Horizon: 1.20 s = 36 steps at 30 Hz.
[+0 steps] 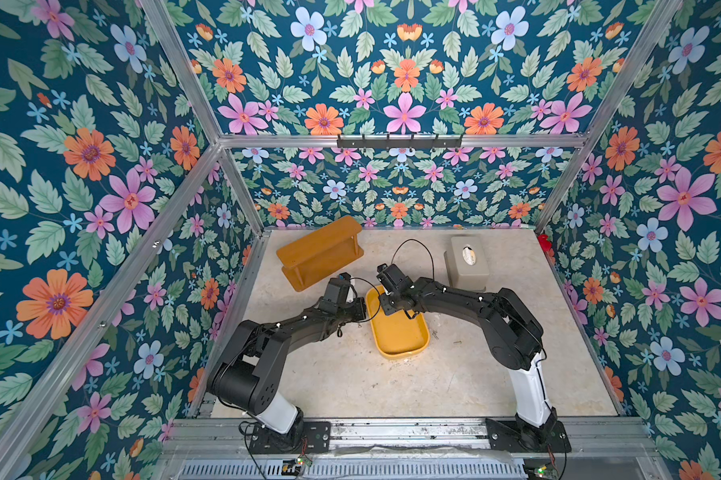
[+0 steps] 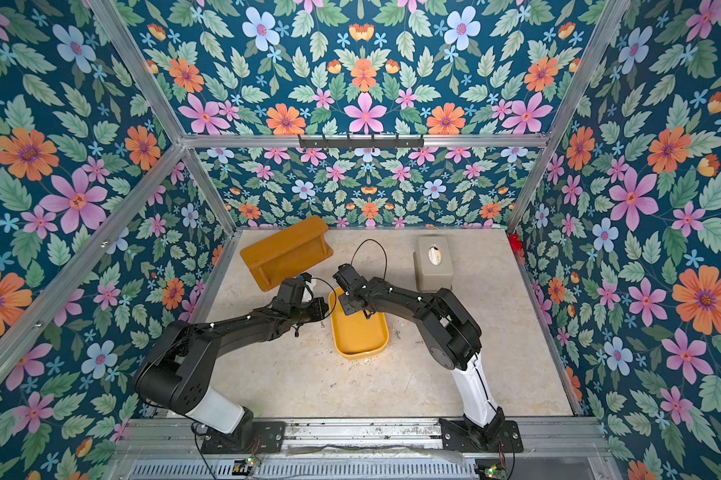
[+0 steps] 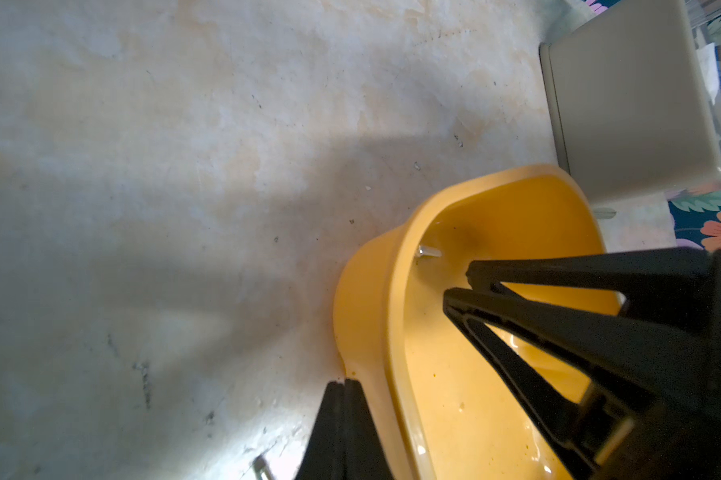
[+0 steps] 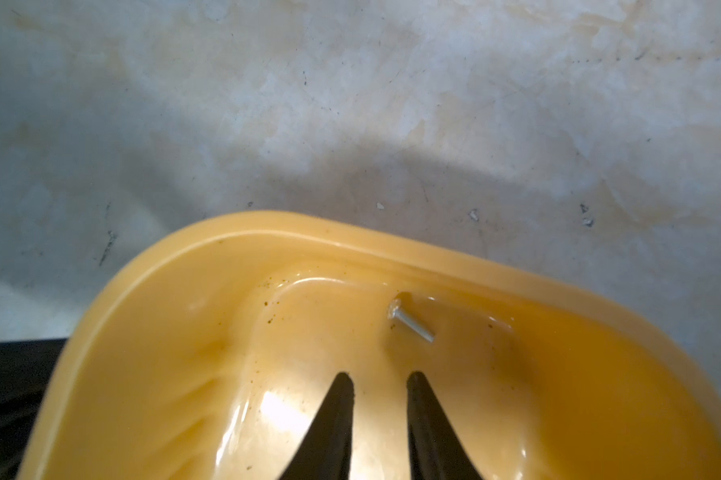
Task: Take out the screws from the storage box
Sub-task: Pick up the screw from the storage box.
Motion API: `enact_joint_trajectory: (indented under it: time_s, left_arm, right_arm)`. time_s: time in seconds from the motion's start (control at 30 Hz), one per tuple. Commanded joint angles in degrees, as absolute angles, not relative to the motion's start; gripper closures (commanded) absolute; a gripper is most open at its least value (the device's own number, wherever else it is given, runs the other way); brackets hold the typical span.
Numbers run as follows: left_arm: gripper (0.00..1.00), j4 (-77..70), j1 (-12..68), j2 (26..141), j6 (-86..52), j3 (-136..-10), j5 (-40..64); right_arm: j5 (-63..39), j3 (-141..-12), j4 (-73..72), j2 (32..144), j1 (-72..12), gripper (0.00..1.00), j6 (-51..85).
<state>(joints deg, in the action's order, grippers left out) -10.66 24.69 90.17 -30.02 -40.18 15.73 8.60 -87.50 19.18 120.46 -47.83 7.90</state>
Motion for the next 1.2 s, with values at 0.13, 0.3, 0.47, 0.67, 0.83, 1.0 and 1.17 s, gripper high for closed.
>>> enact_joint_trajectory:
  time_s: [0.13,0.3,0.47,0.67,0.83,1.0,1.17]
  left_arm:
    - [0.96,-11.2,24.7,90.9,-29.0,-40.1,16.6]
    - [0.96,-11.5,24.6,90.9,-29.1,-39.7,16.9]
    - [0.96,-11.4,24.7,91.2,-28.8,-39.7,17.0]
    - [0.96,-11.4,24.6,91.4,-28.7,-39.6,17.2]
    - [0.96,-11.3,24.6,91.9,-28.5,-39.9,17.5]
    - [0.96,-10.9,24.6,91.4,-28.4,-40.0,17.5]
    - [0.96,-10.4,24.5,91.0,-28.4,-40.3,17.5]
  right_arm:
    - [5.4,-88.1,17.3,122.5,-44.7,0.70,6.8]
    - [1.8,-87.7,16.0,123.0,-43.3,0.67,3.8]
    - [-2.8,-88.6,16.3,124.3,-43.3,0.66,1.1]
    - [-3.4,-90.3,19.1,126.3,-43.4,0.67,-0.5]
    - [-3.6,-91.1,22.2,126.7,-43.4,0.70,-1.2]
    - [-1.8,-92.0,28.8,126.9,-43.6,0.73,-2.3]
    - [-0.5,-92.0,32.3,127.2,-43.6,0.76,-4.2]
